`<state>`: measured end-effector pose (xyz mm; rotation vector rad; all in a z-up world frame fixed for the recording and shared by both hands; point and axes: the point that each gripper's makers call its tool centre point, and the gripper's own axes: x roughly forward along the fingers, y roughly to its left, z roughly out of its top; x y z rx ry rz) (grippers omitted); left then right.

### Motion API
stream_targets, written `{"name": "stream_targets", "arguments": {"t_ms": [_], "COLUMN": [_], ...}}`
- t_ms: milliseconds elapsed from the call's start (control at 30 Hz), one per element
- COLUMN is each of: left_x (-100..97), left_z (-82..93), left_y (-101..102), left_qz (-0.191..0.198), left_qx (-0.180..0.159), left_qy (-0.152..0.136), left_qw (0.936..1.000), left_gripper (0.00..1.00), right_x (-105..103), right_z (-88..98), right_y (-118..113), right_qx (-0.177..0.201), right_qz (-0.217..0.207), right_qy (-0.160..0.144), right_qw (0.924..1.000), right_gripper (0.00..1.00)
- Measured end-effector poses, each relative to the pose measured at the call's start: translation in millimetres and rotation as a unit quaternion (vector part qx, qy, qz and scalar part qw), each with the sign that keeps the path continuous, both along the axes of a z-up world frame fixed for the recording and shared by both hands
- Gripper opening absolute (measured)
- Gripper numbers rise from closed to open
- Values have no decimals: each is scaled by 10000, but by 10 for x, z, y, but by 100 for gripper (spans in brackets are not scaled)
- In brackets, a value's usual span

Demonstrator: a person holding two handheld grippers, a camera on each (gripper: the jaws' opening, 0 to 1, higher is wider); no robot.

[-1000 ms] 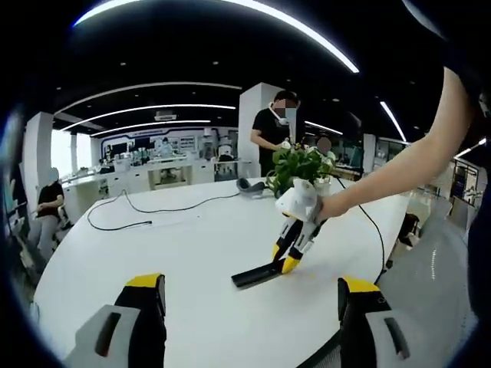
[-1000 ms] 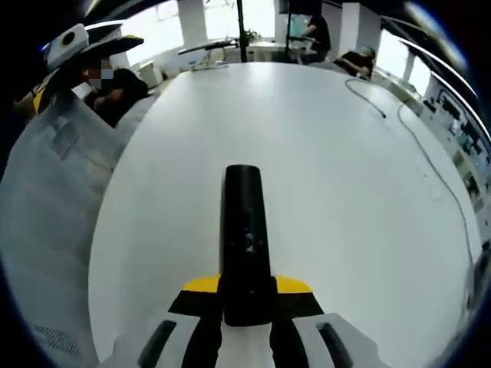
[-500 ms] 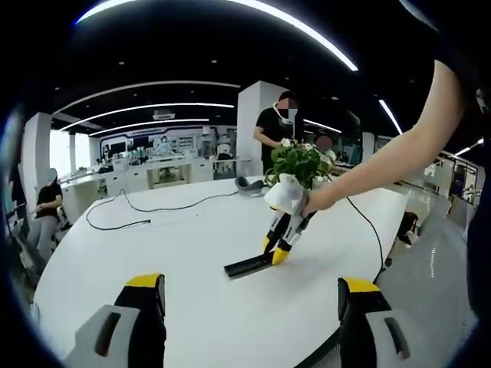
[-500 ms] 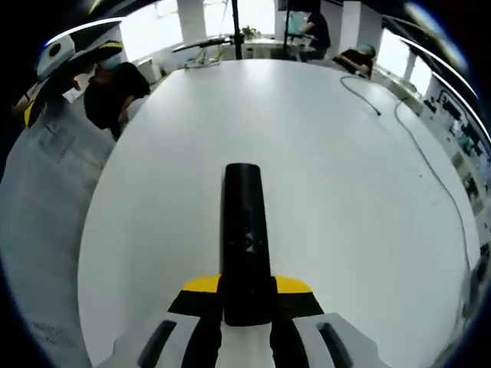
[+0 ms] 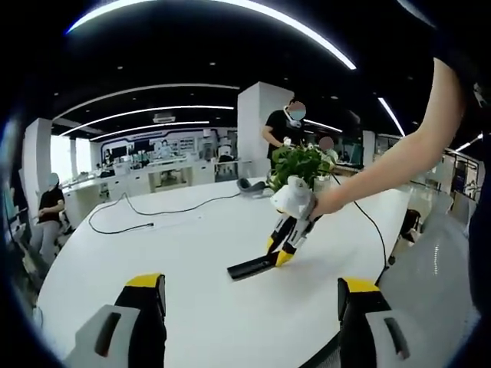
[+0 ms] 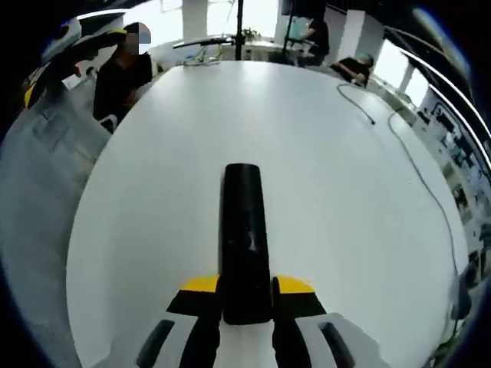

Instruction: Press the specified remote control buttons in sequence, fully releasing each button before pressing the next.

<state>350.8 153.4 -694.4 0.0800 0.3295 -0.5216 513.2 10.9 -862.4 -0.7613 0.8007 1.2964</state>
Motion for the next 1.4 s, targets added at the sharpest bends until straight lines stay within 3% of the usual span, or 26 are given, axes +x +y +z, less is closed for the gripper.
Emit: {"name": "stream_targets", "arguments": {"t_ms": [67,167,233,333,433,600,667,900,1033,1167,1400], "left_x": [3,5,5,9,11,9,9,8,4,-4,-19], "left_z": [-1,-1,-9,-7,-5,0,2,22,43,59,82], "left_y": [8,11,11,14,17,13,15,12,10,2,-38], "left_qz": [17,19,19,24,27,14,15,2,-2,-27,-116], "left_qx": [7,35,43,41,44,66,67,85,70,74,26], "left_qy": [0,-12,5,-9,-20,-50,-57,-122,-173,-216,-261], "left_qw": [10000,10000,10000,10000,10000,10000,10000,9999,9998,9997,9996], "left_gripper": [97,97,98,98,99,99,99,100,100,100,99], "right_x": [-25,-21,-65,-115,-193,-301,-345,-570,-729,-834,-1086], "right_z": [12,102,192,326,461,680,789,1119,1234,1413,1588], "right_y": [10,5,3,-56,-67,-189,-206,-324,-407,-479,-584], "right_qx": [232,635,952,1195,1475,1836,2074,2350,2381,2616,2680], "right_qz": [-286,-714,-1018,-1259,-1536,-1899,-2073,-2394,-2553,-2839,-3163], "right_qy": [194,254,407,253,199,34,-31,-476,-493,-563,-641], "right_qw": [9991,9951,9894,9845,9769,9645,9560,9408,9358,9208,9077], "right_gripper": [32,35,39,42,55,67,78,89,92,96,99]}}
